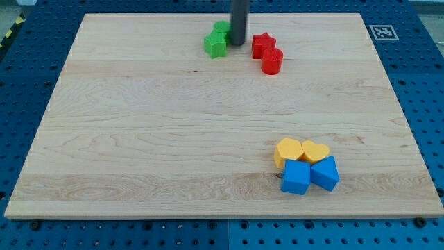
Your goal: Move the green star to the left of the green circle
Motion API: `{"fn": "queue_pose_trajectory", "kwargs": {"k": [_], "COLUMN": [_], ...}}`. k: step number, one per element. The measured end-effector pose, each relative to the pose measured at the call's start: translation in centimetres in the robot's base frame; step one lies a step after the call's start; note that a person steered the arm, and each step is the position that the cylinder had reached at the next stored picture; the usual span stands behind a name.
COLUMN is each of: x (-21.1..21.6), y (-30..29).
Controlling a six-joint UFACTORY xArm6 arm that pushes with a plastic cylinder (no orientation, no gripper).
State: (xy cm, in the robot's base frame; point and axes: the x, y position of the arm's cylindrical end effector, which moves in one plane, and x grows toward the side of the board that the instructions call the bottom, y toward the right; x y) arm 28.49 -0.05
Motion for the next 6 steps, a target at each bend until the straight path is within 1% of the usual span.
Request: {"fn": "queue_pose_trajectory", "kwargs": {"k": [1, 2, 3, 4, 5, 6], "x": [0.3, 0.3, 1.5, 4.1, 4.3, 2.8], "y": [-4.5, -3.7, -2.1, -2.2, -5.0, -11.4]}}
